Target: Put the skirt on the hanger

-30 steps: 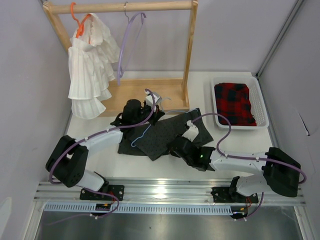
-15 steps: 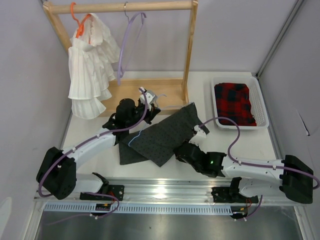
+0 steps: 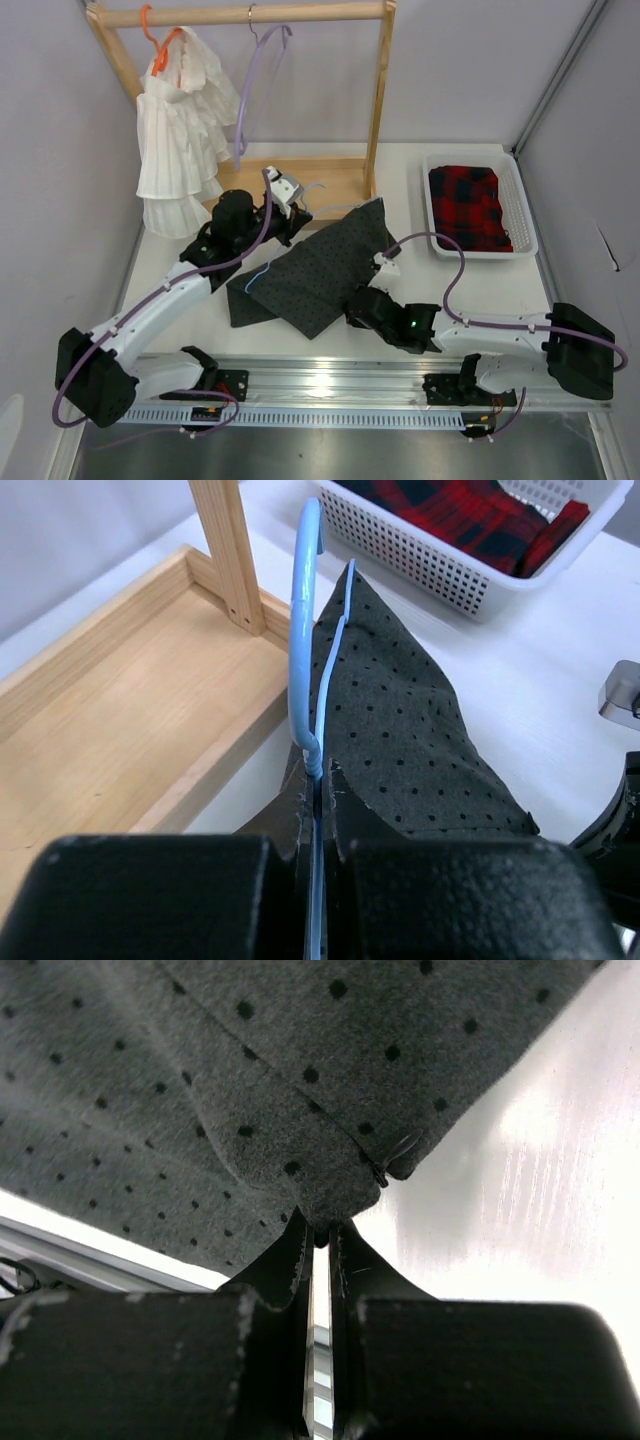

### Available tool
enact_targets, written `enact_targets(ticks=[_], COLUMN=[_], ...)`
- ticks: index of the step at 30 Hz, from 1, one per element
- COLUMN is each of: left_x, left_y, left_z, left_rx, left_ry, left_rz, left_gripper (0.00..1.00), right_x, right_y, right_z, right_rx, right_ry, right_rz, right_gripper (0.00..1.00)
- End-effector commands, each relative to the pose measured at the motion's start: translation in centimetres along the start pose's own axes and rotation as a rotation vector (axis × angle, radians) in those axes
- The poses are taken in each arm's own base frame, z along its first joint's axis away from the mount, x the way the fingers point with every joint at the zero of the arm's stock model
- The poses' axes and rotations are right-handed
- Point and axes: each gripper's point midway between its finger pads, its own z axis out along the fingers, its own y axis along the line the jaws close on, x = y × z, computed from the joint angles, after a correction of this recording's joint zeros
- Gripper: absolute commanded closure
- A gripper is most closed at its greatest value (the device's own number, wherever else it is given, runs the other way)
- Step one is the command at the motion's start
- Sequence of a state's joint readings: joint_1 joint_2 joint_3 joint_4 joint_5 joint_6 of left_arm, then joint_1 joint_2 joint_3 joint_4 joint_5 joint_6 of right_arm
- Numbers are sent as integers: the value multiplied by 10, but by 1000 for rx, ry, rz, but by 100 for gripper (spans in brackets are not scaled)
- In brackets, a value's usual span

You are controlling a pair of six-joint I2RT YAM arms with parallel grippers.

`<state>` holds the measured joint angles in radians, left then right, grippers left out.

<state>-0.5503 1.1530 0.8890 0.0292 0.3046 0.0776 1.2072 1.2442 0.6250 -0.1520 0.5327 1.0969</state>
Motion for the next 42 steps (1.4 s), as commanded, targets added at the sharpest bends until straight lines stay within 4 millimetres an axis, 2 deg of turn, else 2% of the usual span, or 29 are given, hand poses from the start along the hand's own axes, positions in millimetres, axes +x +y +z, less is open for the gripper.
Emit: enact_targets(ticks=[1,3,4,5,7,8,9,10,12,13,14,16,17,19,20,21,24,28,30,31,32,34,39,42], left_x=[-77,-75,-77,-84,-94,-96,-105,-101,-109,-110,-116,-122,-124,-130,-132,-134,-137,-149,-151,-156,-155,-158,-165,-169], left_y=[6,0,-8,-12,-19,-21,-25,-25,-26,-26,-27,-29,-30,-34,-37,-38,-43,-47,-49,-50,-50,-52,-57,-57], left_z=[-28,-30,-31,-34,-39,-40,-46,-46,-51,-51,-53,-57,-58,-62,-63,-65,-65,-69,-71,-74,-74,-74,-77,-76], left_rx=[-42,-7,37,52,86,94,107,108,113,112,119,125,126,149,160,170,204,224,233,237,239,251,279,284], left_ry=[-164,-138,-137,-150,-161,-160,-168,-153,-146,-140,-145,-148,-152,-164,-166,-159,-135,-130,-117,-123,-116,-107,-117,-119], left_rz=[102,99,97,101,101,99,108,106,114,114,118,121,122,123,124,120,104,90,88,90,86,83,79,76], left_gripper=[100,100,100,100,100,100,100,100,100,100,100,100,100,100,100,100,100,100,100,100,100,100,100,100], right_x=[-20,-23,-16,-20,-18,-24,-26,-34,-58,-68,-81,-106,-113,-145,-155,-174,-227,-260,-267,-264,-271,-272,-259,-251], right_y=[11,28,37,50,64,72,66,72,77,80,87,94,91,89,85,77,49,27,16,19,9,10,3,7], right_z=[-13,-17,-19,-23,-26,-29,-29,-31,-43,-50,-66,-84,-91,-112,-117,-127,-138,-137,-135,-135,-132,-133,-123,-116], right_rx=[-59,-150,-196,-237,-279,-293,-254,-264,-281,-299,-350,-374,-367,-348,-333,-302,-233,-228,-210,-253,-242,-291,-312,-351], right_ry=[-47,-37,3,1,15,8,14,-2,-46,-68,-94,-147,-159,-253,-280,-343,-463,-496,-499,-467,-473,-463,-423,-396], right_rz=[-7,-28,-51,-81,-124,-153,-169,-171,-184,-183,-178,-183,-197,-187,-194,-170,-118,-99,-109,-122,-114,-105,-110,-99], right_gripper=[100,99,95,93,77,70,53,45,35,27,23,21,21,21,21,20,19,25,24,24,25,26,27,28])
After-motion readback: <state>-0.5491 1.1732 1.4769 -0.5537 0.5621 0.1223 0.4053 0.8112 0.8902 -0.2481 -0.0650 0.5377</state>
